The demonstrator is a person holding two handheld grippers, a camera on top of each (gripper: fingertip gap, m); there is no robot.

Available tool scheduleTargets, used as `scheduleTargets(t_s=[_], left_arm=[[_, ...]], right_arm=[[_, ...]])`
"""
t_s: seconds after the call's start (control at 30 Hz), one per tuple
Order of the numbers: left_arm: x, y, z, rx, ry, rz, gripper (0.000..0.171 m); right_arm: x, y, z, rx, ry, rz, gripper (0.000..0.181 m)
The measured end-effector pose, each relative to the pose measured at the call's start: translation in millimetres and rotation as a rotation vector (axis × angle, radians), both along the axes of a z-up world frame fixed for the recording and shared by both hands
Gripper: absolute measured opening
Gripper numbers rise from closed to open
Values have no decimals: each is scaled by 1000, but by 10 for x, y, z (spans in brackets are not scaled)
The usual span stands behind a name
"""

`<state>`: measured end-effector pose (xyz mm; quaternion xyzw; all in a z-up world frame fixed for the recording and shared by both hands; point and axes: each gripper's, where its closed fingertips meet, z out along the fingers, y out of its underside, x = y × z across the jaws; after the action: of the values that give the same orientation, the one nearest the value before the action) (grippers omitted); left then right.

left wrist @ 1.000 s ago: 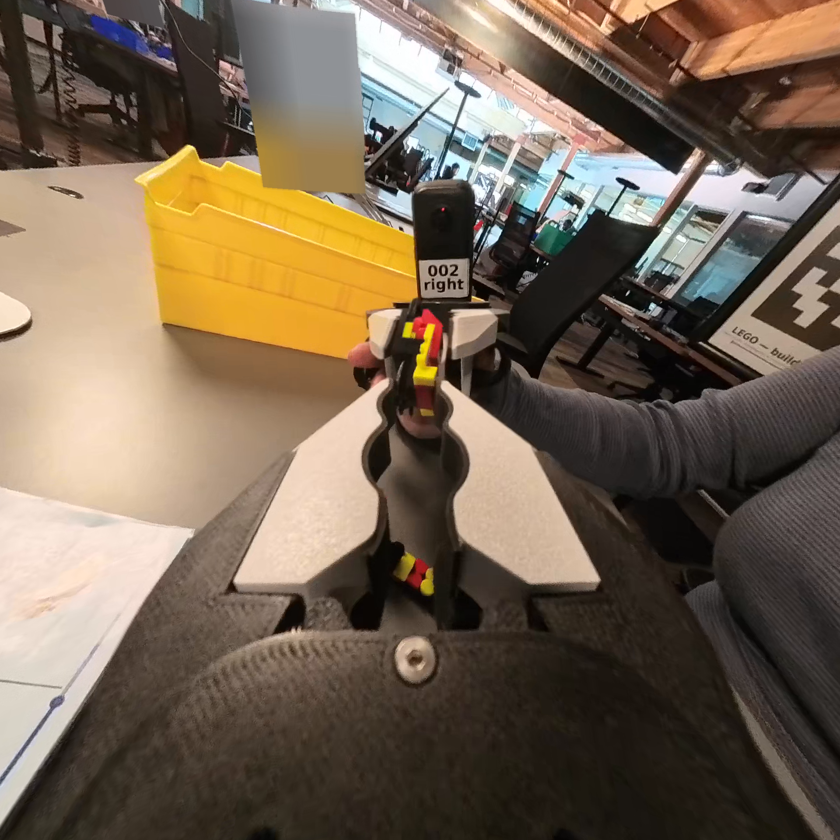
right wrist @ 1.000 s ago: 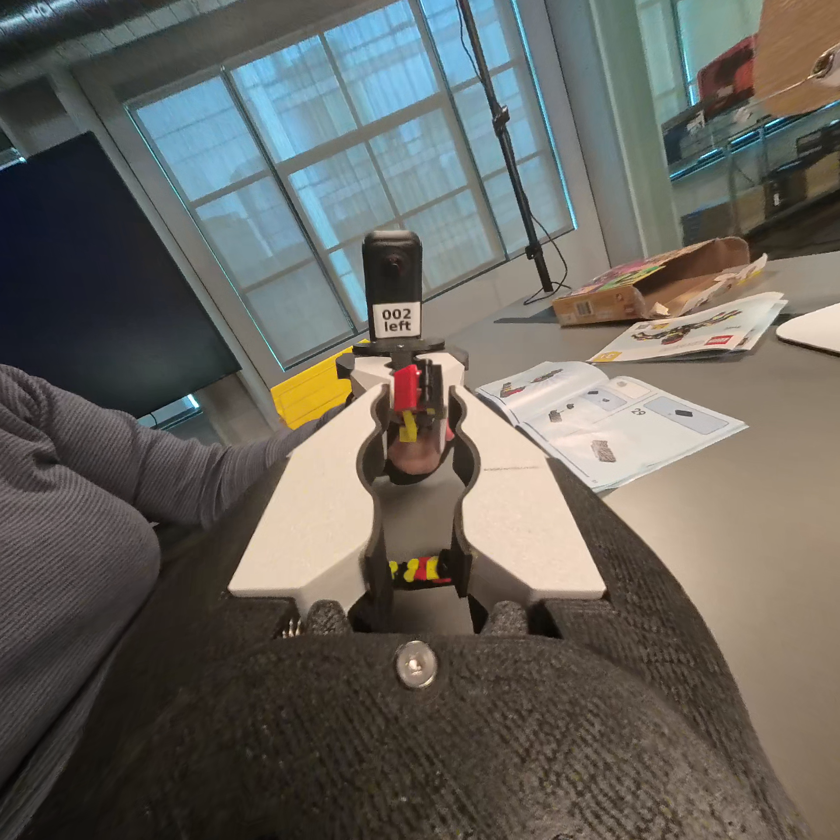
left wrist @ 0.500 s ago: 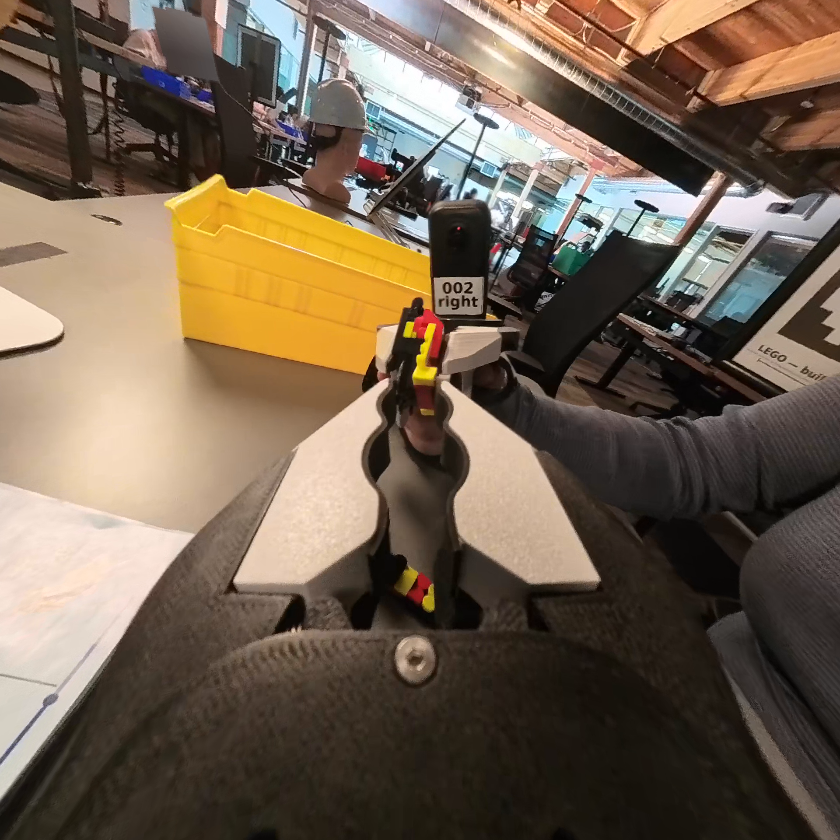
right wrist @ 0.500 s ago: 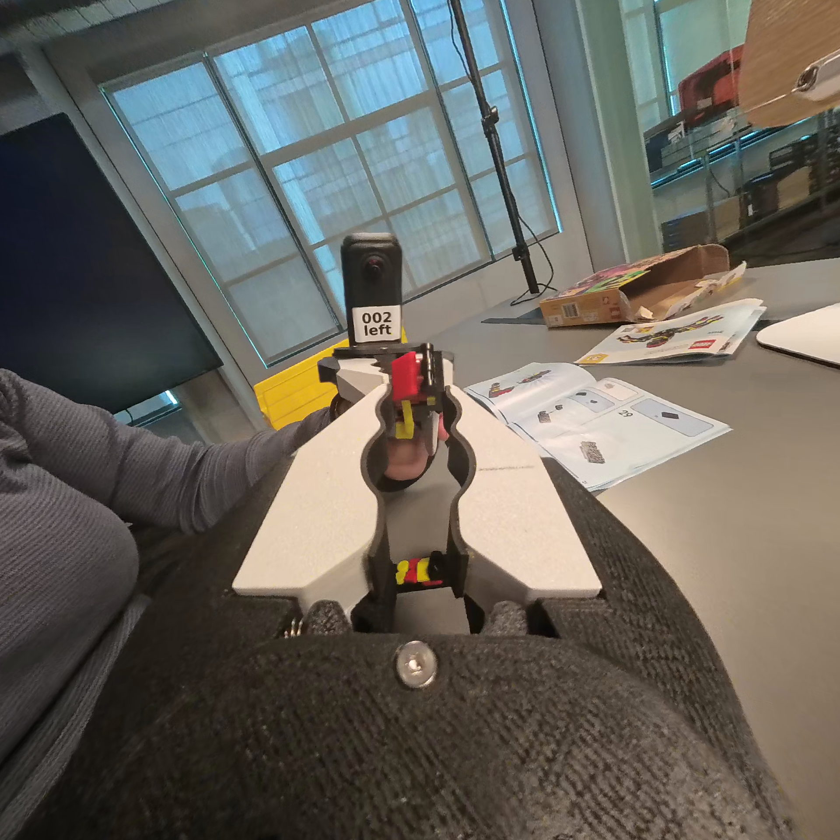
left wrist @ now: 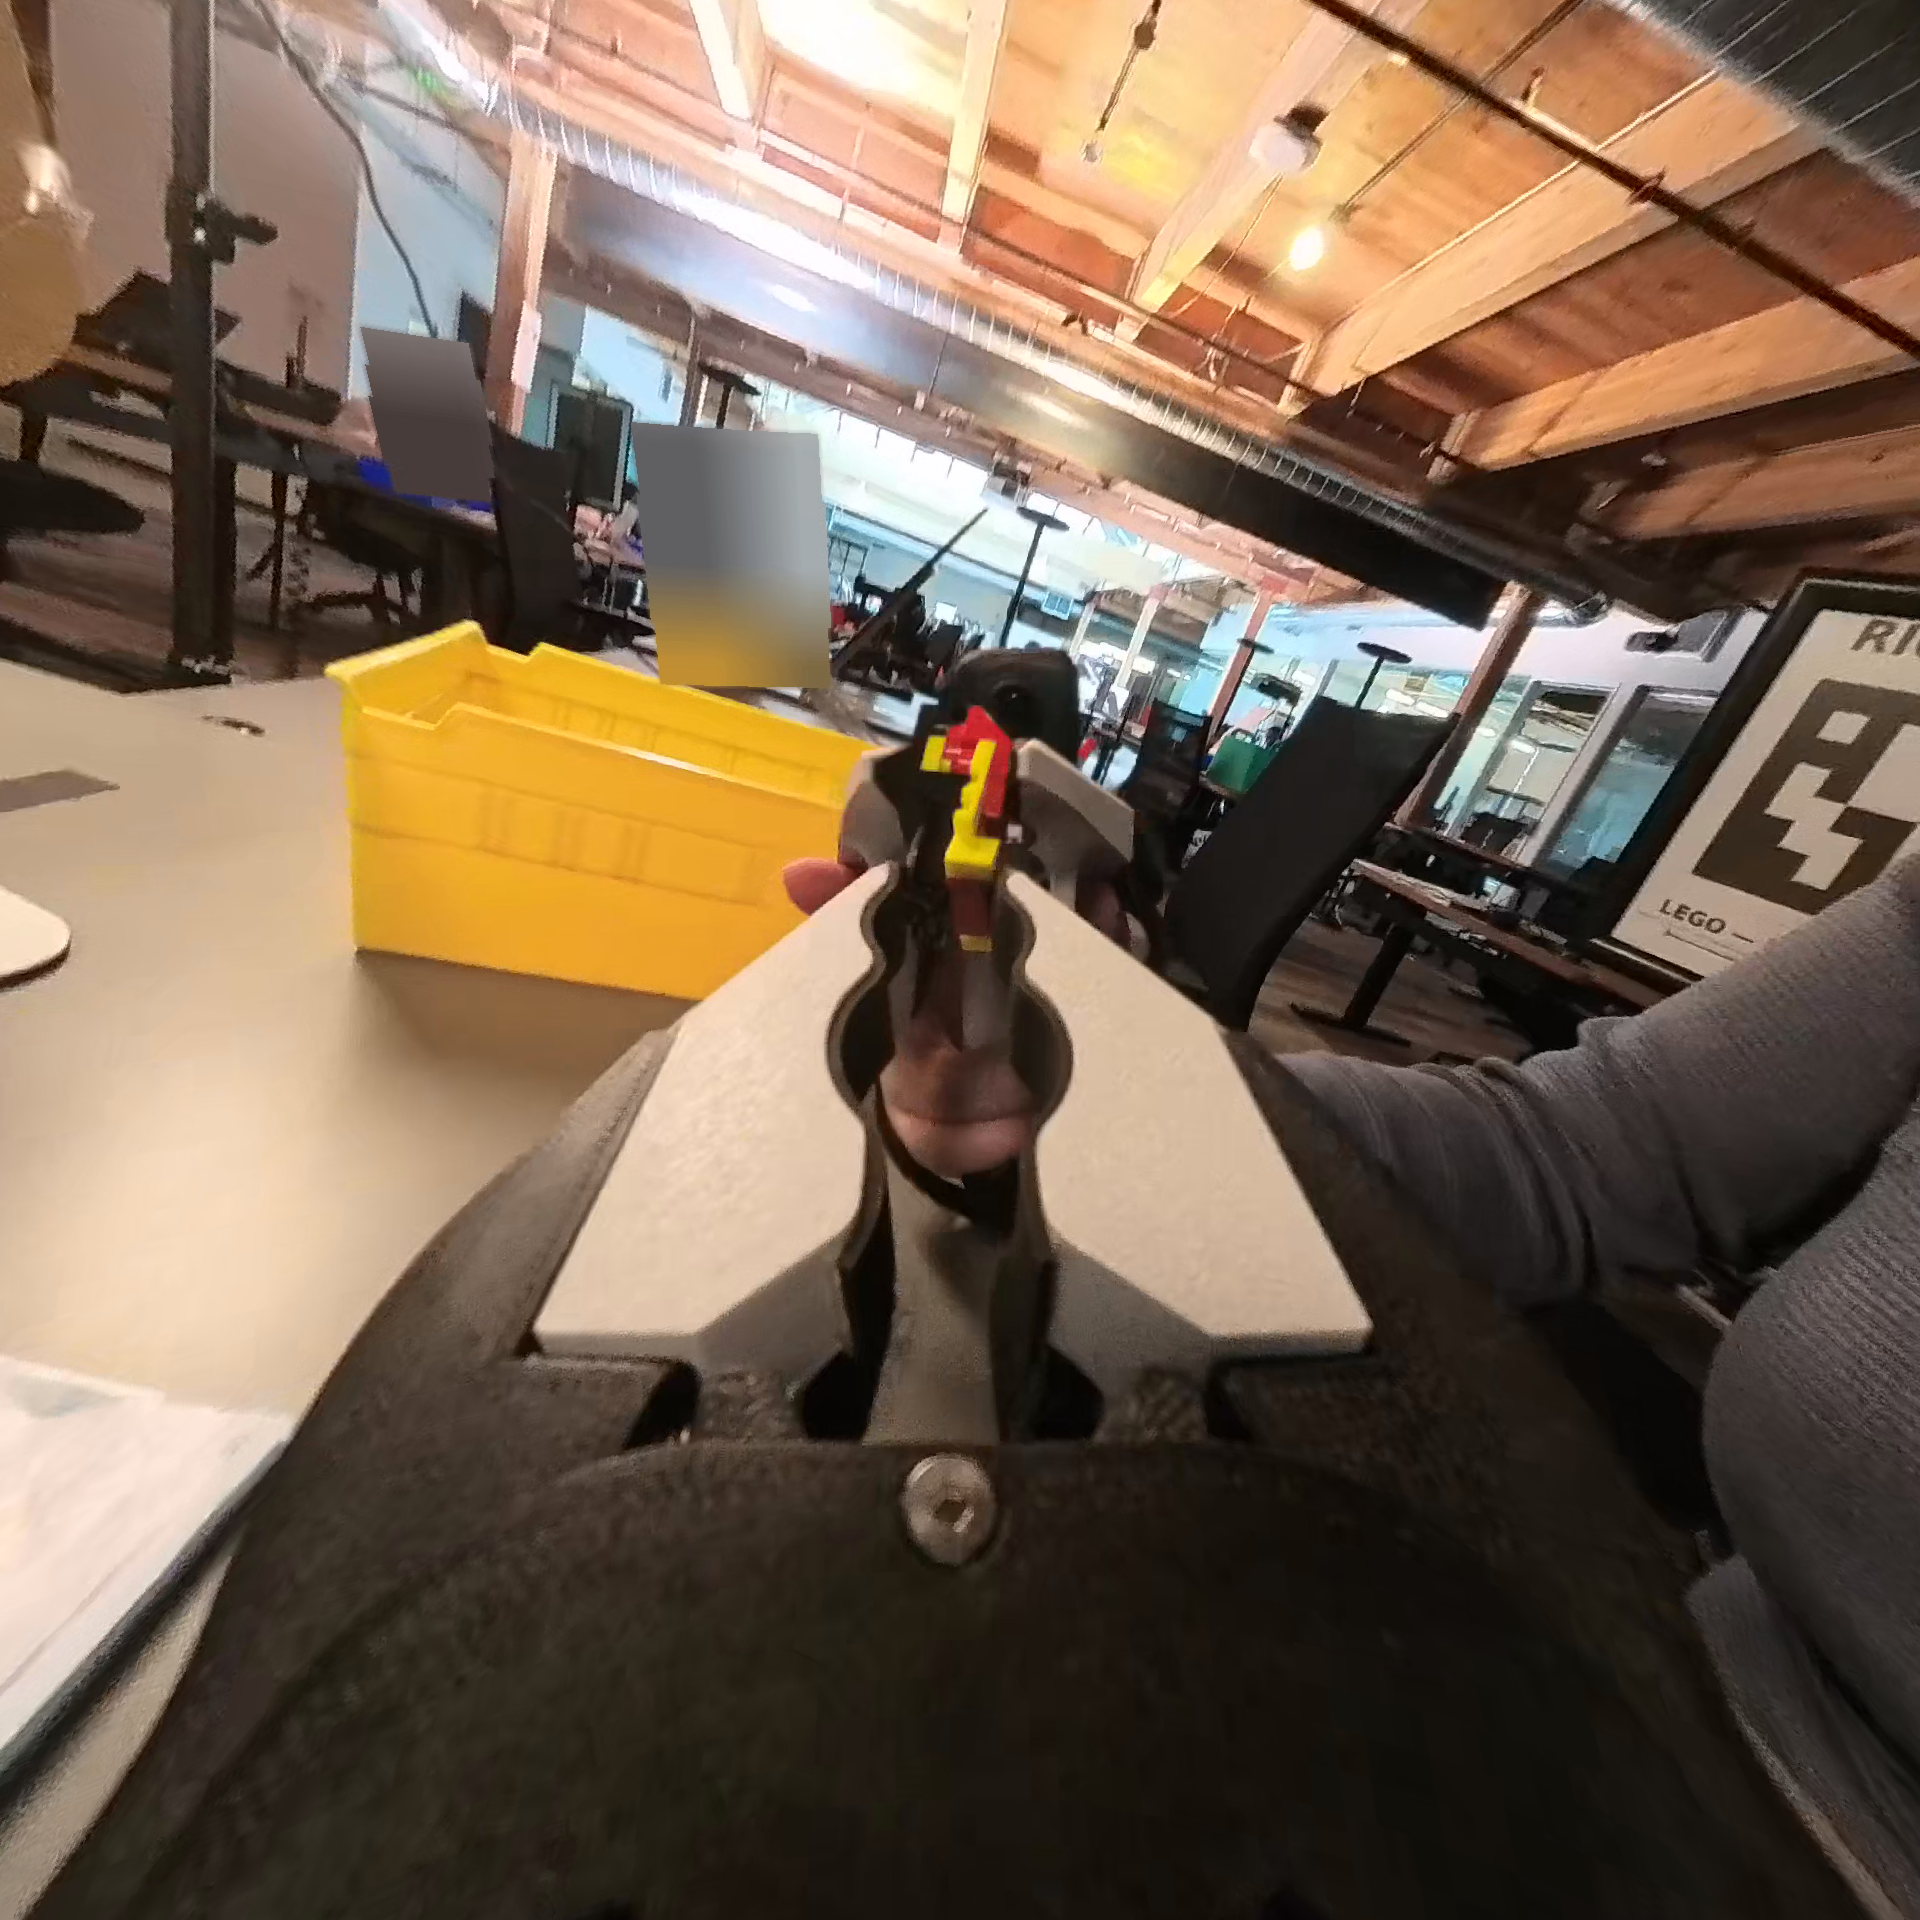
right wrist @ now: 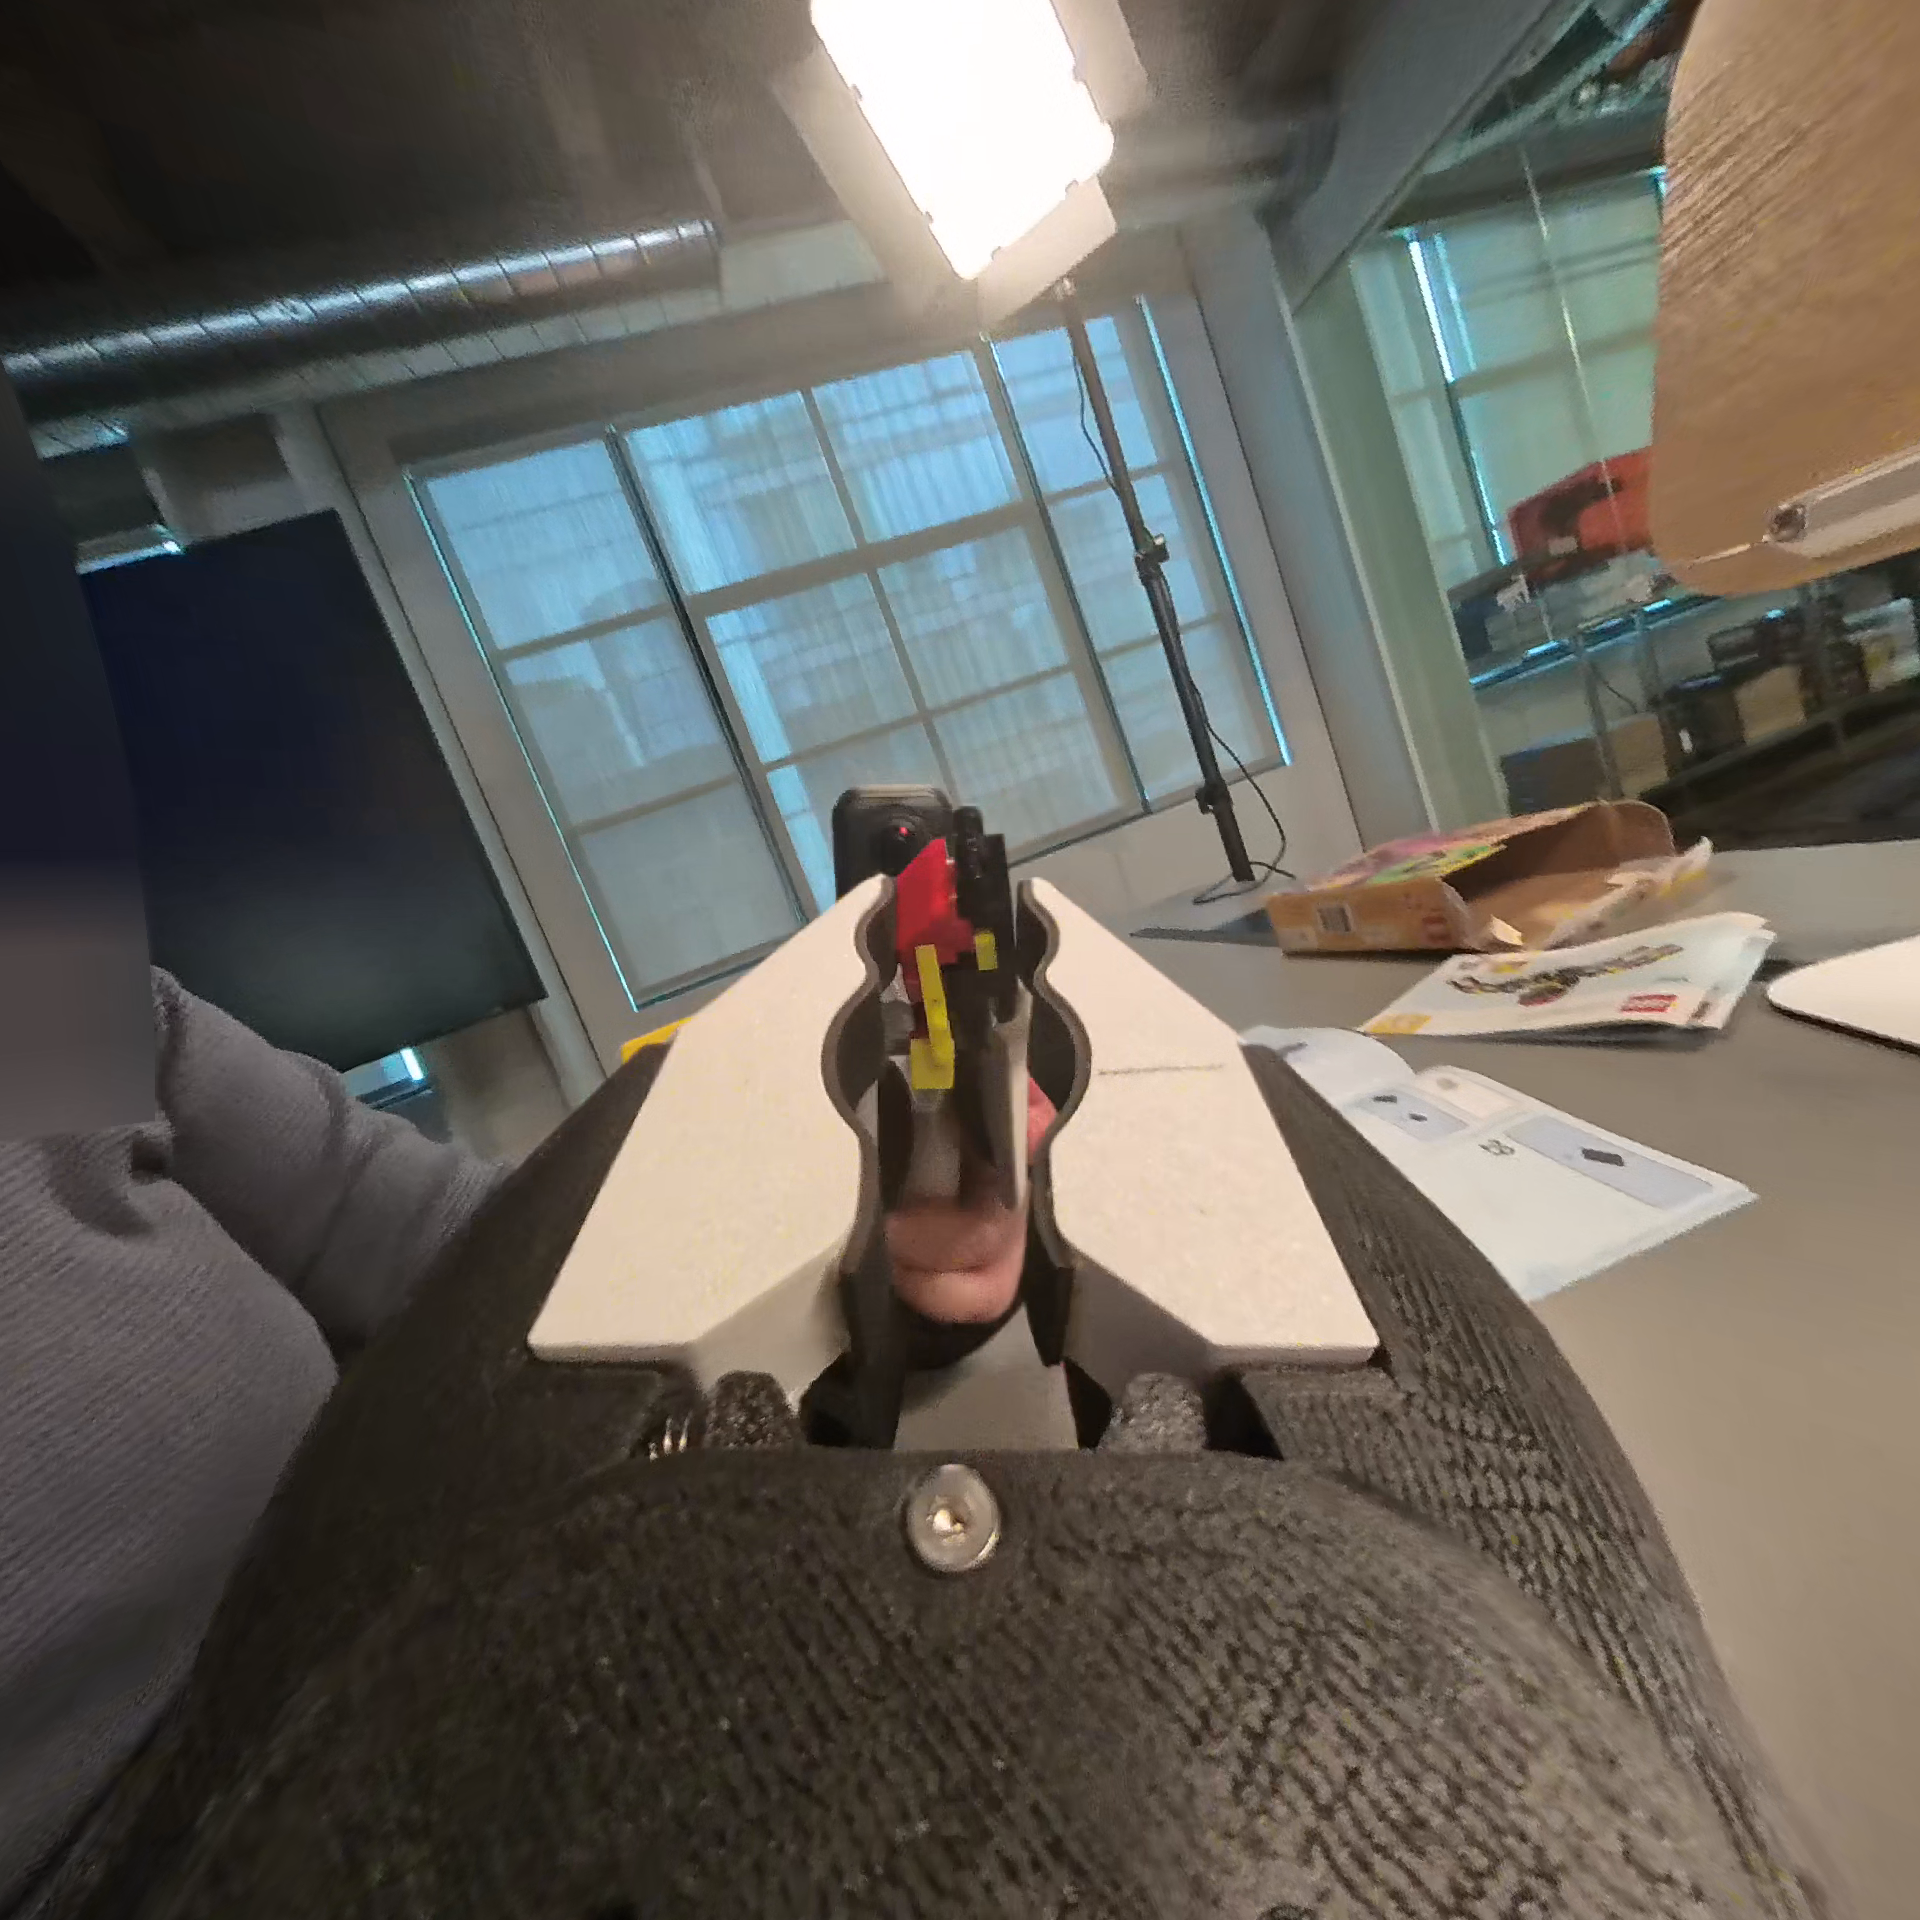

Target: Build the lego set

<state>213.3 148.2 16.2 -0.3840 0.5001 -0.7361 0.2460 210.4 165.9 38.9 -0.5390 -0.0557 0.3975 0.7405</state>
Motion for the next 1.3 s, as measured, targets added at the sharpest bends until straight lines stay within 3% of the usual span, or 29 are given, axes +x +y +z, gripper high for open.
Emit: scheduleTargets(t_s=[0.33,0.43,0.5,0.57,0.67,0.77,0.93,1.17,1.3], left_arm=[[20,-49,46,-29,-28,14,15],[40,122,-2,28,13,195,40],[47,369,-196,119,132,422,40],[-3,469,-459,237,282,552,40],[-47,280,-692,368,392,484,52],[-56,230,-731,459,389,384,58],[-143,182,-894,458,427,72,58],[-134,195,-1092,548,508,-117,42],[-89,209,-1132,580,512,-157,33]], right_arm=[[17,-41,26,-19,-24,22,20],[156,25,-64,-86,-41,-44,19],[263,94,-180,-176,-58,-92,20],[301,137,-299,-264,-69,-90,20],[248,158,-449,-370,-74,-24,19],[174,154,-562,-430,-85,40,20],[106,167,-690,-473,-122,80,20],[-39,213,-814,-525,-133,130,20],[-44,242,-861,-550,-140,118,19]])
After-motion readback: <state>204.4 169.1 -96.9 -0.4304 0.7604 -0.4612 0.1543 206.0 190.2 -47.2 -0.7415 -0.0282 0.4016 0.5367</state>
